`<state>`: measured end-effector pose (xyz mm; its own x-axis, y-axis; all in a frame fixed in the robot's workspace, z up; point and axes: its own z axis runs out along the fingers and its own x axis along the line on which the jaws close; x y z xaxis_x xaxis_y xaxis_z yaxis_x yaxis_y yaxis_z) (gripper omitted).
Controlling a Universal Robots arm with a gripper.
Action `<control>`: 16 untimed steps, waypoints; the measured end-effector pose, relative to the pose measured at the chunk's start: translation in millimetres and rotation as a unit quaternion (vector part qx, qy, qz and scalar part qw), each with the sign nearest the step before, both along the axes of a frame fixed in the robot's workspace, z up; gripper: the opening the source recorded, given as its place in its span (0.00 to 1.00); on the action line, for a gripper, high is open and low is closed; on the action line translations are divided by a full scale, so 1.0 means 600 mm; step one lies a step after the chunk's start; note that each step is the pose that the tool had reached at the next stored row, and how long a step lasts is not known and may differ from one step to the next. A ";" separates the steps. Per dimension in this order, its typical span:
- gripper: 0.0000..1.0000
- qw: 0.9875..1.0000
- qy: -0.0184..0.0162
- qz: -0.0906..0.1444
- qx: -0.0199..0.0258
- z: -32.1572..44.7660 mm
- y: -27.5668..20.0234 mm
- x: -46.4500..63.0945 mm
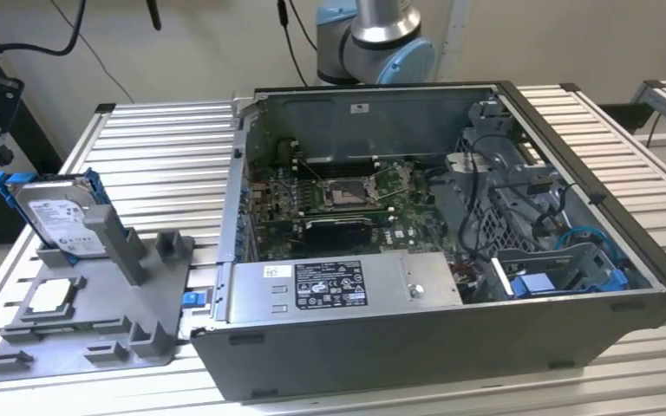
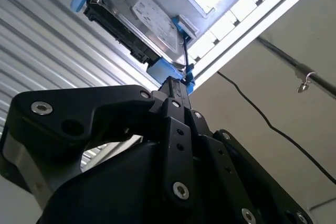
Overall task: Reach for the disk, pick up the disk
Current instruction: 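Pick up the disk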
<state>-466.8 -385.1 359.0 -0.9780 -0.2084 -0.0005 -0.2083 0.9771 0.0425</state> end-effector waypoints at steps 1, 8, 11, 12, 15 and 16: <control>0.00 1.000 0.000 0.003 0.000 0.000 0.0001 0.000; 0.00 1.000 0.000 0.024 0.000 0.000 0.0001 0.000; 0.00 0.999 0.000 0.034 0.000 0.000 0.0001 0.000; 0.00 0.999 0.000 0.037 0.000 0.000 0.0001 0.000; 0.00 0.999 0.000 0.052 0.000 0.000 0.0000 0.000; 0.00 0.998 0.000 0.059 0.000 0.000 0.0000 0.000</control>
